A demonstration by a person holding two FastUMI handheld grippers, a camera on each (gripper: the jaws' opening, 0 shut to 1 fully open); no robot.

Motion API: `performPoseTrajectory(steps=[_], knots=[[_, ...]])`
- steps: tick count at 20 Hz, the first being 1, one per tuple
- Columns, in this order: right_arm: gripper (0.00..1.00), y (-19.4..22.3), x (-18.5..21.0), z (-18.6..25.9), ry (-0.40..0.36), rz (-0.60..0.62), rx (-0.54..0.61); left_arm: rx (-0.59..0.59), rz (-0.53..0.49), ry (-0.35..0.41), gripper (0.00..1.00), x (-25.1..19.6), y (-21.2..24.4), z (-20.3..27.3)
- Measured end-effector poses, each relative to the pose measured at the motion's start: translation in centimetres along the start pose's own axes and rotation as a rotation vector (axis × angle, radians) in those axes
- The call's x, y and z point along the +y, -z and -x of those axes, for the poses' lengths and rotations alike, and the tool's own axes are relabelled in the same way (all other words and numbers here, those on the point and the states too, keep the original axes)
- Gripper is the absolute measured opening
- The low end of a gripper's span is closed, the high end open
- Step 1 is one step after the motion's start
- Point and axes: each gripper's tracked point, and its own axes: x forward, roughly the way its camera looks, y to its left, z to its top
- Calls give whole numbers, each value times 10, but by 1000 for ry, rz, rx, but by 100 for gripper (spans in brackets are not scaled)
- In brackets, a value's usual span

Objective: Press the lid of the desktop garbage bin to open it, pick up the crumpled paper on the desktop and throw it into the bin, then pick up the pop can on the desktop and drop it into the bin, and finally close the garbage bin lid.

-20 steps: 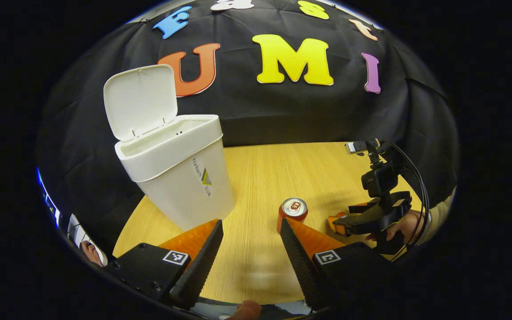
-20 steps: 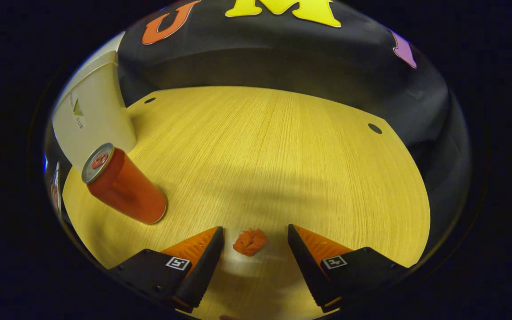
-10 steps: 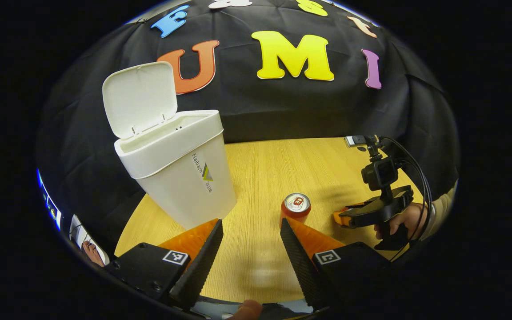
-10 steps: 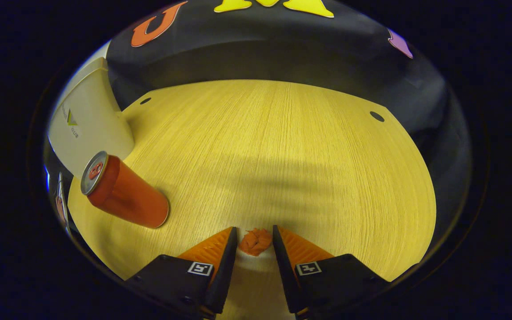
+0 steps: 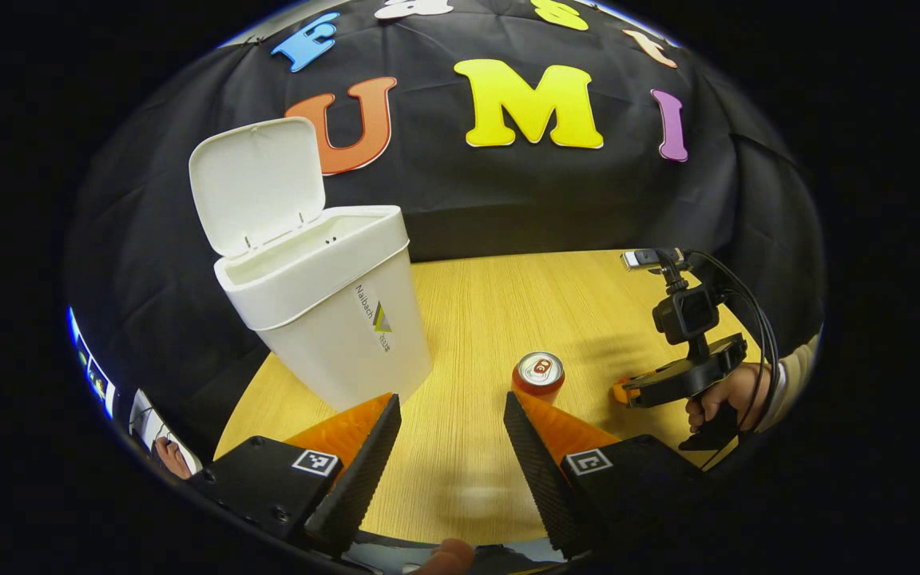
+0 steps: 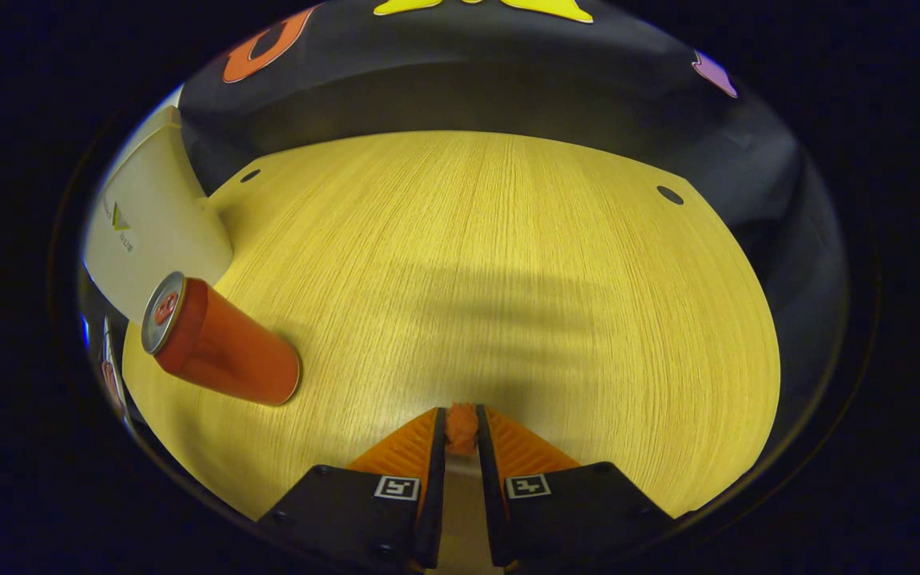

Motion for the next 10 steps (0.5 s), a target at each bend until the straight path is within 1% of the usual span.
performPoseTrajectory(steps=[3,5,8,10], knots=[[24,3,1,10,-19,-7,-6,-12,-28,9,88,-7,-4,3],[24,1,0,22,-31,-5,-29,-18,-45,18,88,-10,-2,3],[24,-6,-9,52,-34,-1,-64,-15,-74,43,86,-20,-1,0],[24,-16,-16,73,-40,-18,-93,-20,-79,75,86,-30,-3,-4]])
